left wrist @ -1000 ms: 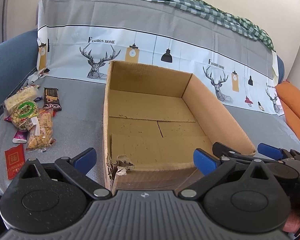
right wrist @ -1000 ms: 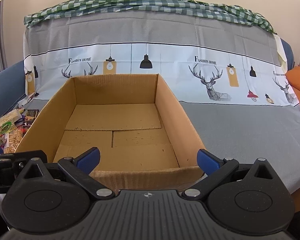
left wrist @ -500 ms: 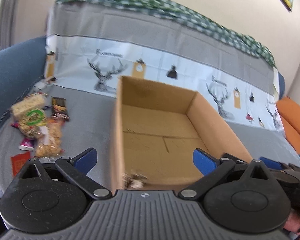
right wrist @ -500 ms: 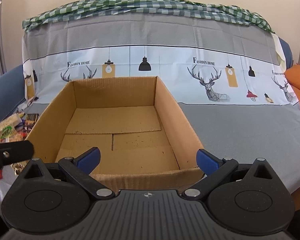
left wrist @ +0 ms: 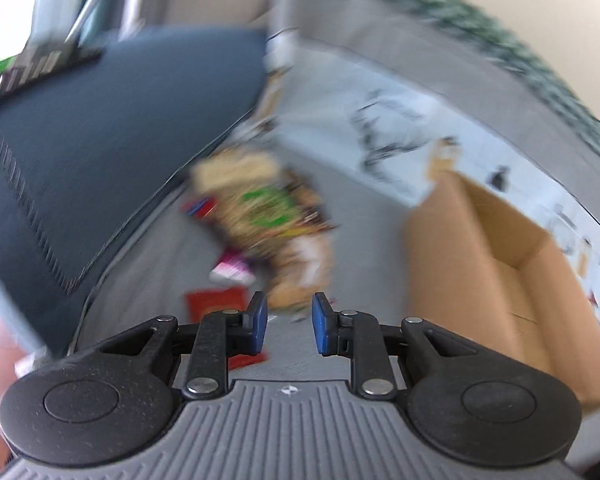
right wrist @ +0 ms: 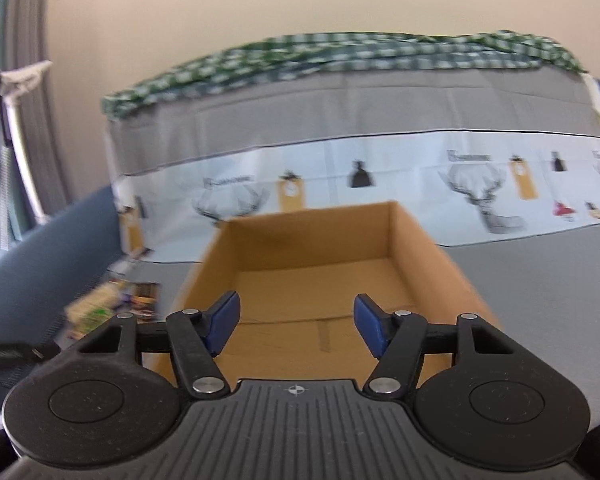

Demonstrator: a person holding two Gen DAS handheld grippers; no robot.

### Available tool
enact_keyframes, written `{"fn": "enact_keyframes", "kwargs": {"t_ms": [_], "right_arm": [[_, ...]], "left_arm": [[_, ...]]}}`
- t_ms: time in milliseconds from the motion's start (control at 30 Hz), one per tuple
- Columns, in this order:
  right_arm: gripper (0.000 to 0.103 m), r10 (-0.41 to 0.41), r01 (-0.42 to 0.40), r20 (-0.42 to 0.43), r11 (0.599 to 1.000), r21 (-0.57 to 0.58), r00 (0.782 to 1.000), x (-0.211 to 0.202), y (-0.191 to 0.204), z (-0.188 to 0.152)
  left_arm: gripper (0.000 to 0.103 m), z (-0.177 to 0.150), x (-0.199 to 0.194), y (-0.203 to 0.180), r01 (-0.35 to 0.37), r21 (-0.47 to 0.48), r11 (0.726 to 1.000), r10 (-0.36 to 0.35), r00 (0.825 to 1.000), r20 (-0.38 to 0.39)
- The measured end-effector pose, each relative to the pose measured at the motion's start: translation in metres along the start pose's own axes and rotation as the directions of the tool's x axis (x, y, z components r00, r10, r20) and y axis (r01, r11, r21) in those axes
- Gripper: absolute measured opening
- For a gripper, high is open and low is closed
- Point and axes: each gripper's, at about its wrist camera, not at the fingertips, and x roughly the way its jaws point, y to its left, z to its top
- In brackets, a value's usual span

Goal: Organize snacks
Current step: 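Grasp the clear cookie bag with the right tool while the left tool reaches the snack pile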

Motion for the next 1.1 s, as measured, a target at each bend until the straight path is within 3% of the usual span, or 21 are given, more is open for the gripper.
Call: {"fn": "enact_keyframes", "kwargs": {"t_ms": [67, 200, 367, 567, 700, 933, 1100], "right_arm": [[0.066, 0.065, -0.065, -0.018, 0.998, 0.002, 0.998, 0.005, 0.014, 0.003], [0.067, 0.192, -0.194, -0.052, 0.98, -0.039, 0.98, 0.019, 0.051, 0.009], [0.075, 0.272, -0.282, -0.158, 0.959, -0.04, 0.949, 0.063, 0.098, 0.017], [0.08, 0.248, -0.248, -0.307, 0.968, 0.039, 0.919, 0.143, 0.138, 0.007], [0.086, 0.216, -0.229, -0.411, 0.973, 0.017, 0.886, 0.189, 0.156, -0.019], [0.088, 0.205, -0.256, -0.492, 0.966, -0.037, 0.846, 0.224, 0.173, -0.045], [0.083, 0.192, -0.262, -0.505, 0.962, -0.07, 0.841, 0.232, 0.179, -0.05]], "left_arm": [[0.03, 0.003, 0.014, 0.01, -0.026, -0.048, 0.998, 0.024, 0.998, -0.05], [0.053, 0.006, 0.029, 0.016, -0.077, -0.069, 0.995, 0.072, 0.995, -0.074], [0.053, 0.005, 0.027, 0.03, -0.08, -0.148, 0.986, 0.069, 0.995, -0.077], [0.053, 0.008, 0.01, 0.04, -0.049, -0.195, 0.98, 0.047, 0.999, -0.015], [0.055, 0.01, 0.008, 0.046, -0.039, -0.23, 0.972, 0.039, 0.999, -0.006], [0.056, 0.012, 0.008, 0.054, -0.017, -0.258, 0.966, 0.016, 1.0, -0.009], [0.056, 0.013, 0.008, 0.059, -0.013, -0.273, 0.962, 0.01, 1.0, -0.014]]}}
